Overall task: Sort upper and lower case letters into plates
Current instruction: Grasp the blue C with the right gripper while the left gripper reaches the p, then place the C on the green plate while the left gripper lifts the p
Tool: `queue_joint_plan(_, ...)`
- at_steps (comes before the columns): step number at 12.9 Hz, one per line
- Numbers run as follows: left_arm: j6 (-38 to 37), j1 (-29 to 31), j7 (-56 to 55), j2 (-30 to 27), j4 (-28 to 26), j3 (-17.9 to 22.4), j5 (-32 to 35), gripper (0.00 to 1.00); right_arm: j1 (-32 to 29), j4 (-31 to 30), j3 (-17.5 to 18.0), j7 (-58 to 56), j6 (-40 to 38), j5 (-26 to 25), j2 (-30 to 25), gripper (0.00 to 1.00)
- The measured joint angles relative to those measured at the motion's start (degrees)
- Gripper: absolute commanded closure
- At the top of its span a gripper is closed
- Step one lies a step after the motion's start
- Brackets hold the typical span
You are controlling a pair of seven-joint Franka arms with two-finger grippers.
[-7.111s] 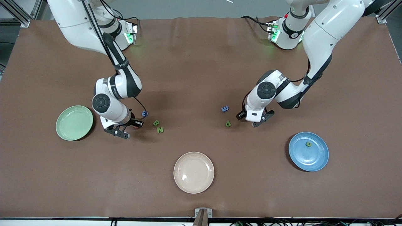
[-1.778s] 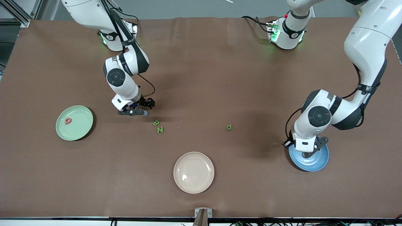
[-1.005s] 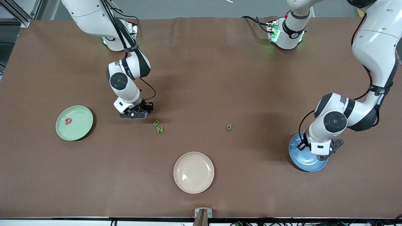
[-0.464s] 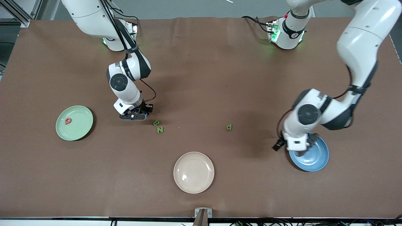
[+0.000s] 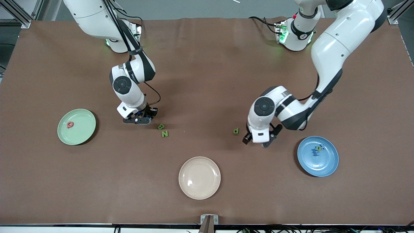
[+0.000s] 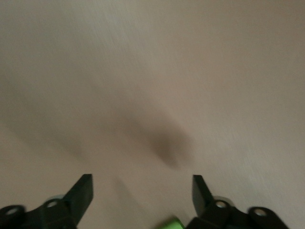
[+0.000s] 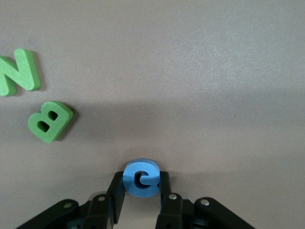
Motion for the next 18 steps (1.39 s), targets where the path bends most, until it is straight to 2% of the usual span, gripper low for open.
queue_joint_plan(3,0.02,-4.94,-3.36,3.09,3.49,1.21,0.00,0.19,-1.13,1.80,-2.43,-3.36,-9.18,-0.04,-3.09,0.75)
queue_joint_plan(6,0.02,-8.43,-5.34,4.99,5.76,3.11,0.00,0.24,-6.89,2.17,-5.36,-15.31,-17.70,-0.08,-8.76,0.75)
queue_joint_plan(8,0.05,-8.55,-5.40,5.11,6.26,3.42,0.00,0.29,-14.14,1.99,-6.59,-27.80,-18.69,-0.10,-10.05,0.75)
queue_joint_plan(10,0.05,-8.50,-5.40,5.11,6.50,3.62,0.00,0.45,-21.41,1.61,-6.98,-38.17,-18.68,-0.10,-9.97,0.75)
queue_joint_plan(11,0.10,-8.51,-5.40,5.10,6.63,3.61,0.00,0.50,-24.10,1.57,-7.02,-41.97,-18.58,-0.10,-9.97,0.75)
queue_joint_plan(15,0.26,-8.60,-5.79,5.10,6.86,3.52,0.00,0.49,-32.31,2.95,-6.98,-54.29,-17.55,-0.11,-8.36,0.75)
queue_joint_plan(16,0.24,-8.77,-6.25,5.10,6.84,3.53,0.00,0.53,-33.69,3.31,-6.97,-56.29,-16.13,-0.11,-7.22,0.75)
queue_joint_plan(18,0.22,-9.28,-7.08,5.10,6.83,3.53,0.00,0.78,-35.05,3.58,-6.94,-58.25,-13.84,-0.11,-4.84,0.75)
